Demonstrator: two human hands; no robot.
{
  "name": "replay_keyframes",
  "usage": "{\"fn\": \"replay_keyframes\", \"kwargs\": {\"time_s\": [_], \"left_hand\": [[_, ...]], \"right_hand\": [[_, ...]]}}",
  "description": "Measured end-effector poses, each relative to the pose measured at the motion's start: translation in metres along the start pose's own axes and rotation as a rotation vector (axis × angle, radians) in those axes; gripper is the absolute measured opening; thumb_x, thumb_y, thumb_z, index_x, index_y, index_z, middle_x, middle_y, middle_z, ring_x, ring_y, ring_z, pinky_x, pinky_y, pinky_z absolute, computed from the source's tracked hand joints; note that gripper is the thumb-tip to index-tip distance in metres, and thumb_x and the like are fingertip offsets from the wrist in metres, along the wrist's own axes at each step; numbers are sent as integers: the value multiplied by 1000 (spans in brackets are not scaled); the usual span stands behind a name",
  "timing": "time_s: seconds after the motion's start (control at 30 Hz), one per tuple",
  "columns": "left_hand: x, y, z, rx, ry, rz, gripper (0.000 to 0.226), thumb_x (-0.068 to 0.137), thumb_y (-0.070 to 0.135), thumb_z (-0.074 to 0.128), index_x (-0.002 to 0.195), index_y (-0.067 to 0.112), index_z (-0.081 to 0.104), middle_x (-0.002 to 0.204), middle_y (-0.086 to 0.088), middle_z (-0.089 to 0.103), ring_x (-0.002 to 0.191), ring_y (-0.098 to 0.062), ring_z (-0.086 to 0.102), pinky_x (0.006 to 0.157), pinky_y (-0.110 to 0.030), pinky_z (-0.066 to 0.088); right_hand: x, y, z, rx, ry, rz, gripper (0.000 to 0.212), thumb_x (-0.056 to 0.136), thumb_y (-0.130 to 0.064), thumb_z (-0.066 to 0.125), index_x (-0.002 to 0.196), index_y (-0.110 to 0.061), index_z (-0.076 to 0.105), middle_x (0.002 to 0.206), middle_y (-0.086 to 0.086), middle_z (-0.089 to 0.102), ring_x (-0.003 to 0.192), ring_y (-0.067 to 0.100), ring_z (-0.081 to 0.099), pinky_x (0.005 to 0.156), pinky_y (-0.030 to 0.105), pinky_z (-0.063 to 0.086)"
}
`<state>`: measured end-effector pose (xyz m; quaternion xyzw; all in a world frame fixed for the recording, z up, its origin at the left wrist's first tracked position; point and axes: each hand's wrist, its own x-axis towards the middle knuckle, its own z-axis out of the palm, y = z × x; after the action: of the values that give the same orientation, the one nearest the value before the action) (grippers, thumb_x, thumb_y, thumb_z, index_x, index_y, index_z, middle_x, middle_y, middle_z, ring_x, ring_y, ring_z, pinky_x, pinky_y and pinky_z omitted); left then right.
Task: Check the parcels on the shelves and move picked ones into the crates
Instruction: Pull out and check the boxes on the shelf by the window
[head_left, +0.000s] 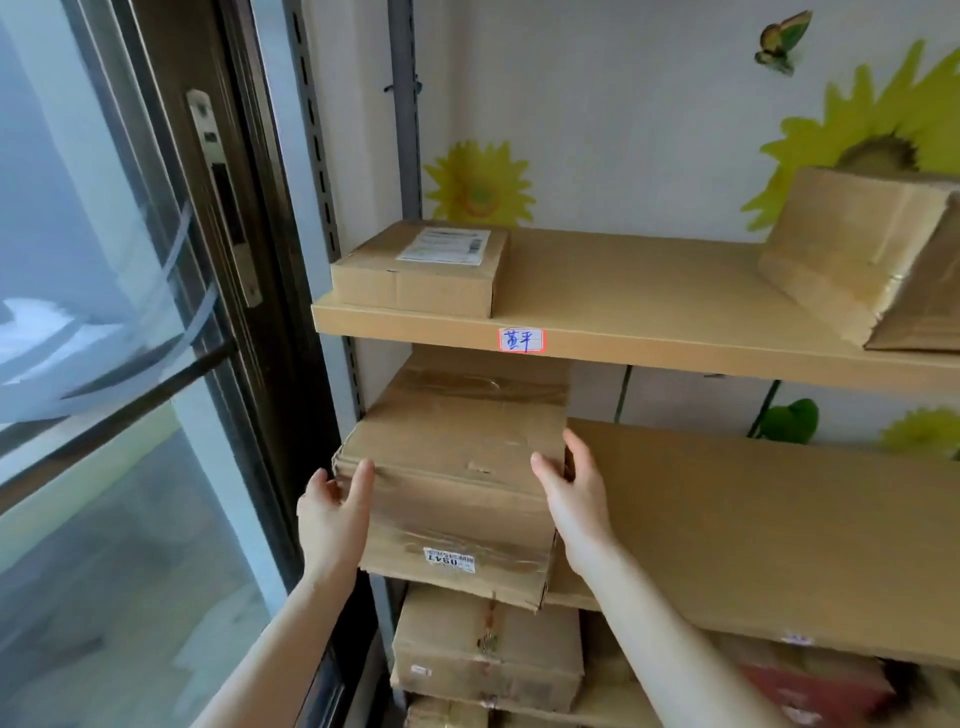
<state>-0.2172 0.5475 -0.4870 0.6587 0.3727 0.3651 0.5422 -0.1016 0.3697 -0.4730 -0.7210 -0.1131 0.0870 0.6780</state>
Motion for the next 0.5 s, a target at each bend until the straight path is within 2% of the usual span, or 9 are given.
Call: {"fn": "replay_keyframes", "kwargs": {"time_s": [0.07, 0.13, 0.2, 0.27, 0.37, 0.4, 0.43, 0.5], "left_hand": [[7, 0, -7, 1, -47, 20, 17, 86, 37, 59, 74, 26, 55, 75, 6, 56, 81, -19, 55, 64, -23, 40], [6, 1, -14, 13, -69, 39, 23, 84, 39, 60, 68, 30, 47, 72, 6, 53, 72, -15, 51, 60, -21, 38], [0, 0, -21, 7, -90, 59, 20, 82, 45, 61, 82, 27, 52, 77, 10, 56, 73, -6, 54, 60, -19, 37], [-11, -2, -28, -22, -114, 82, 27, 80, 50, 61, 93, 29, 52, 81, 13, 58, 76, 0, 57, 61, -16, 37], [-30, 2, -34, -64, -164, 137, 33, 78, 53, 61, 103, 36, 48, 89, 20, 59, 80, 18, 54, 61, -5, 40], [-36, 5, -34, -75, -177, 165, 36, 77, 53, 59, 107, 37, 48, 93, 22, 59, 82, 20, 53, 62, -2, 40], [-41, 10, -34, -74, -192, 200, 39, 76, 55, 57, 110, 38, 47, 96, 23, 59, 86, 19, 53, 65, -3, 41], [-51, 23, -30, -44, -219, 297, 40, 78, 54, 55, 114, 38, 48, 101, 23, 59, 93, 7, 56, 75, -12, 45]], "right_hand": [[-5, -2, 2, 23, 11, 22, 58, 90, -24, 57, 142, -28, 31, 150, -5, 31, 136, 13, 30, 106, 30, 26], [-11, -3, 2, 42, 23, 50, 57, 91, -23, 56, 142, -29, 32, 150, -6, 30, 136, 13, 30, 107, 32, 26], [-16, -2, 0, 77, 28, 68, 55, 91, -21, 56, 141, -29, 33, 150, -6, 29, 136, 12, 29, 104, 29, 25], [-22, -1, -6, 143, 34, 91, 54, 91, -17, 56, 140, -29, 37, 149, -5, 32, 134, 12, 32, 104, 27, 24], [-29, 0, -22, 223, 23, 161, 49, 90, -16, 57, 135, -31, 43, 147, -5, 37, 132, 17, 37, 110, 40, 30], [-31, 0, -29, 222, 20, 180, 46, 91, -16, 55, 134, -31, 45, 144, -5, 40, 129, 18, 41, 103, 38, 39], [-33, -1, -35, 223, 18, 182, 44, 92, -14, 53, 132, -30, 46, 140, -6, 43, 124, 17, 45, 90, 32, 49], [-38, 3, -50, 329, 24, 209, 40, 93, -12, 50, 130, -28, 49, 125, -6, 53, 113, 15, 51, 63, 23, 55]]}}
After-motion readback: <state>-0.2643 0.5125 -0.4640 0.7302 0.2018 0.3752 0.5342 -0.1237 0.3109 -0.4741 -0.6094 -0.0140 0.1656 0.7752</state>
